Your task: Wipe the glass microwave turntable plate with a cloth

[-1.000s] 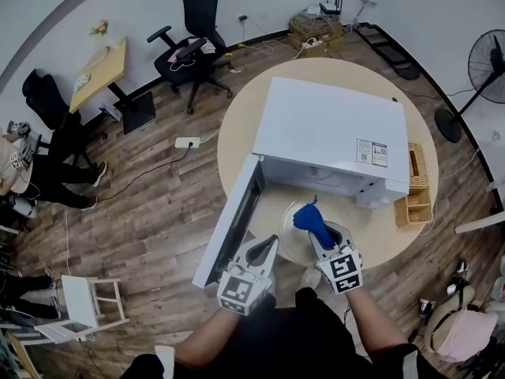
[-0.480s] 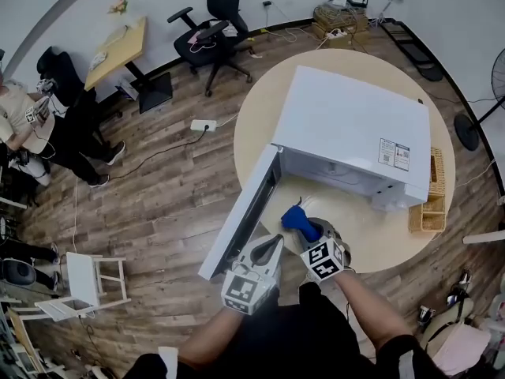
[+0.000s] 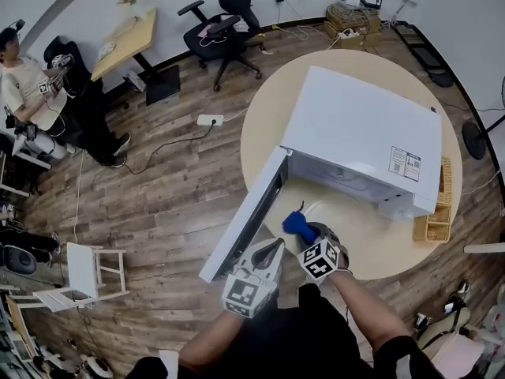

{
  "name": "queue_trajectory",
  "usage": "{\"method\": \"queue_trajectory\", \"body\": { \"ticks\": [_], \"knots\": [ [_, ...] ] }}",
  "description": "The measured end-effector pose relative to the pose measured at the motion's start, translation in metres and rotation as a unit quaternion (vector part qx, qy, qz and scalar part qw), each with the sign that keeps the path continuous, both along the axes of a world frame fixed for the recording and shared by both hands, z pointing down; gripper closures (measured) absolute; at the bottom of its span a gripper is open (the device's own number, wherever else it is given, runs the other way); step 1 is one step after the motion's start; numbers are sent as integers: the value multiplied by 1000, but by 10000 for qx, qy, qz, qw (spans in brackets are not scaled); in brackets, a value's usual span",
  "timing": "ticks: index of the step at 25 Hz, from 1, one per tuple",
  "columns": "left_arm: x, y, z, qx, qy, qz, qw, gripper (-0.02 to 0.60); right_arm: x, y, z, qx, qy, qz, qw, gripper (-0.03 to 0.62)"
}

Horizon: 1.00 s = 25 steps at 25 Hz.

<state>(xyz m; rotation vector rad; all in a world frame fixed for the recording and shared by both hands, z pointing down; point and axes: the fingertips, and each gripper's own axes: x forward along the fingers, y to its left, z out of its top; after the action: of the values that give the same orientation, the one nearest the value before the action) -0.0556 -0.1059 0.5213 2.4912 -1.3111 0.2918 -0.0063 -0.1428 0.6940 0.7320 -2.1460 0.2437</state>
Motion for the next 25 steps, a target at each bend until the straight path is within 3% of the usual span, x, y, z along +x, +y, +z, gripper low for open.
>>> {"method": "queue_trajectory", "body": {
  "ticks": [25],
  "knots": [
    [17,-19,6,-19,-100,195,9998,575,55,-71,-2,229,337,717,9966,468]
  ]
}}
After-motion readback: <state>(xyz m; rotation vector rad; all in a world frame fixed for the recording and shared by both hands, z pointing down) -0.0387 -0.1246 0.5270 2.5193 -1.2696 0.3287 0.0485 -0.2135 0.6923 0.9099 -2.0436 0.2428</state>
